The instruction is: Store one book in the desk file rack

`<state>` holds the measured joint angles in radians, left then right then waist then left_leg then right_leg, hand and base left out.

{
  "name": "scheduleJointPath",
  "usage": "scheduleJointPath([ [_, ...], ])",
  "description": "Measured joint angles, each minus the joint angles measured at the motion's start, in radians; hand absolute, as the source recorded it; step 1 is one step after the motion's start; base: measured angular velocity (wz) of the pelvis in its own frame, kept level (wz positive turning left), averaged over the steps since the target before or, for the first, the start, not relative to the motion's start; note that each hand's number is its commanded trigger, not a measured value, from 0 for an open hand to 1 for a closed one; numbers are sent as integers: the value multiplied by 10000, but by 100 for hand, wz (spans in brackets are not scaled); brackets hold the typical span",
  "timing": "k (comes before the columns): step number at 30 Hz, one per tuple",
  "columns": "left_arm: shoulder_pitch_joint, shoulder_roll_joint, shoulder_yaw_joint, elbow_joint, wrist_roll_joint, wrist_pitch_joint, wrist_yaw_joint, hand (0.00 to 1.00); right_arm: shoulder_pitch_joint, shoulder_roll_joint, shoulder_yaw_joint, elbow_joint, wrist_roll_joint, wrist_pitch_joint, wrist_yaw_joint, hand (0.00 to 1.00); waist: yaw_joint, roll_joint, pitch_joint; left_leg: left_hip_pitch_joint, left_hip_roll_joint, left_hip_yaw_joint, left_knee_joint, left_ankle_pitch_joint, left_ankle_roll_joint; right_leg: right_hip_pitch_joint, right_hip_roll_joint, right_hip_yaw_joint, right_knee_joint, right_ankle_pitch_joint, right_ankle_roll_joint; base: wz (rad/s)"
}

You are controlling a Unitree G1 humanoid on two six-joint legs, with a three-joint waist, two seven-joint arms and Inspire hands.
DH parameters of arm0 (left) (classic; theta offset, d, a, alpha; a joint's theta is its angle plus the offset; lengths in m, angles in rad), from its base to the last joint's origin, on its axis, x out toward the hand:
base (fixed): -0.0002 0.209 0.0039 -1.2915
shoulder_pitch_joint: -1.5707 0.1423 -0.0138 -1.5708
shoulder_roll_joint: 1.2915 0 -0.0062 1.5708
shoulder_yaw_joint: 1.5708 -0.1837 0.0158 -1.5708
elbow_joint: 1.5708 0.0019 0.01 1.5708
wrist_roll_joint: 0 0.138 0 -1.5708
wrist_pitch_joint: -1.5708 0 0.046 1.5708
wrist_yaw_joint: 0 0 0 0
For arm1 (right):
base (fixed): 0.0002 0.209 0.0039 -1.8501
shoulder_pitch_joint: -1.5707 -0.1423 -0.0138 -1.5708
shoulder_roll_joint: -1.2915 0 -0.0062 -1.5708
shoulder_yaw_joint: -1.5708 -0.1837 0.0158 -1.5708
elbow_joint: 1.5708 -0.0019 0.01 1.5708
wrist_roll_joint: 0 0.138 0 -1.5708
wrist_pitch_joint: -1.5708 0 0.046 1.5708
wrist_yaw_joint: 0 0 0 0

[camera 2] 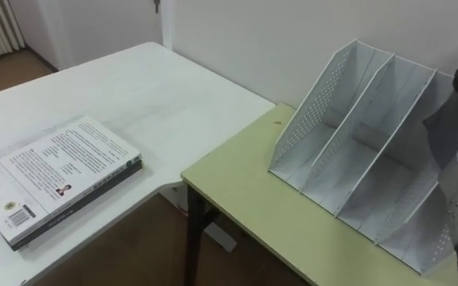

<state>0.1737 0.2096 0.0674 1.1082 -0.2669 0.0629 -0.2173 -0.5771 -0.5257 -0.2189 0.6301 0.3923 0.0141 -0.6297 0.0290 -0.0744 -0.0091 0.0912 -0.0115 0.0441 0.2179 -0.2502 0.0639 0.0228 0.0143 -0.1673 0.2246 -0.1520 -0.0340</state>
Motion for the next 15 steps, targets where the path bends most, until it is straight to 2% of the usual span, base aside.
scheduleJointPath([
  [7,40,36,84,-7,8,40,-54,0,-27,-580,5,-1,63,33,-5,0,23,-25,9,22,4,20,-125,12,-3,-31,24,29,-35,-1,0,-1],
  [15,50,73,78,-12,-36,42,119,0,-129,-610,6,256,-12,81,-29,0,23,-86,46,85,-1,29,-116,16,2,-9,12,13,-48,-3,4,-1],
])
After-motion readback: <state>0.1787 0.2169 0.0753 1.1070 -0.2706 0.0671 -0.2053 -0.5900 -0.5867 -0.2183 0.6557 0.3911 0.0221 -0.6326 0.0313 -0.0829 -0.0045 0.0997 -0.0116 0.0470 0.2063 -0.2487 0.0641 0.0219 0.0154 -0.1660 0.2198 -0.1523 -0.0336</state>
